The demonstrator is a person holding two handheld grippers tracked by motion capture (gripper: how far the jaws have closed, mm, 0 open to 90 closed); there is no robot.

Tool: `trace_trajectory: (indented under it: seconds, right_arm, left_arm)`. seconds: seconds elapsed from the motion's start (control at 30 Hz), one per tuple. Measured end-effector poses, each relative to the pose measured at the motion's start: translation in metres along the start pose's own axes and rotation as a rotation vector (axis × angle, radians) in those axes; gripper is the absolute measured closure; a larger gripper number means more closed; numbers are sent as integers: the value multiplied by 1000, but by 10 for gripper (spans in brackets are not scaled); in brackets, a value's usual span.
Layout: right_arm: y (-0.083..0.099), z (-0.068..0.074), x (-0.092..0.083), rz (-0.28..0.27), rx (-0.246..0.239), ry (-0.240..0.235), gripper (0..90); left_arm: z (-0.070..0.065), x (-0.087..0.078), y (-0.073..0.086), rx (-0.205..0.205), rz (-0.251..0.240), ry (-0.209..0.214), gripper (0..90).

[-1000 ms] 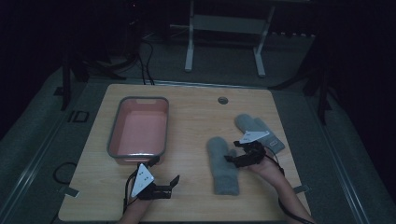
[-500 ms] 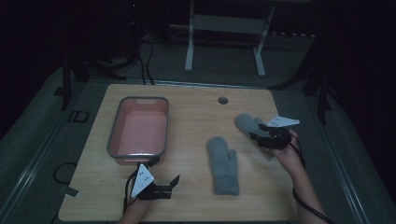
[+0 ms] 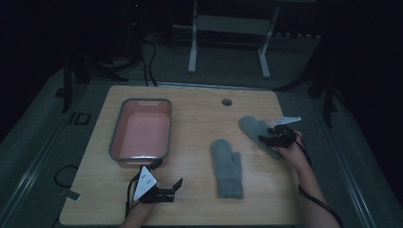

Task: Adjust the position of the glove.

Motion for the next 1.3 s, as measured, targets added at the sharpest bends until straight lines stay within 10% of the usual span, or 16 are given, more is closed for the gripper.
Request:
trace_trajectory:
  seconds: [0.23, 0.4, 0.93, 1.3]
  right_arm:
    - [12, -1, 12, 23, 11, 8, 635]
    - [11, 0, 8, 10, 128, 12, 778]
    - [3, 42, -73, -71, 405, 334, 796]
    - [32, 75, -80, -35, 565, 380, 795]
  left_arm:
    - [0, 0, 0, 0, 0, 0, 23]
    - [0, 0, 0, 0, 0, -1, 23]
    - [0, 0, 0, 1, -7, -6, 23]
    - [0, -1, 0, 4, -7, -5, 23]
Point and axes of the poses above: each handheld gripper's, and its own axes: x roughly forward along the jaws, y roughly out of its underside, z roughly to its left, the point moved 6 cm from there along x, roughly forward along the jaws, and after that the axes turned 15 degrees about -x, right-handed, at the moved point
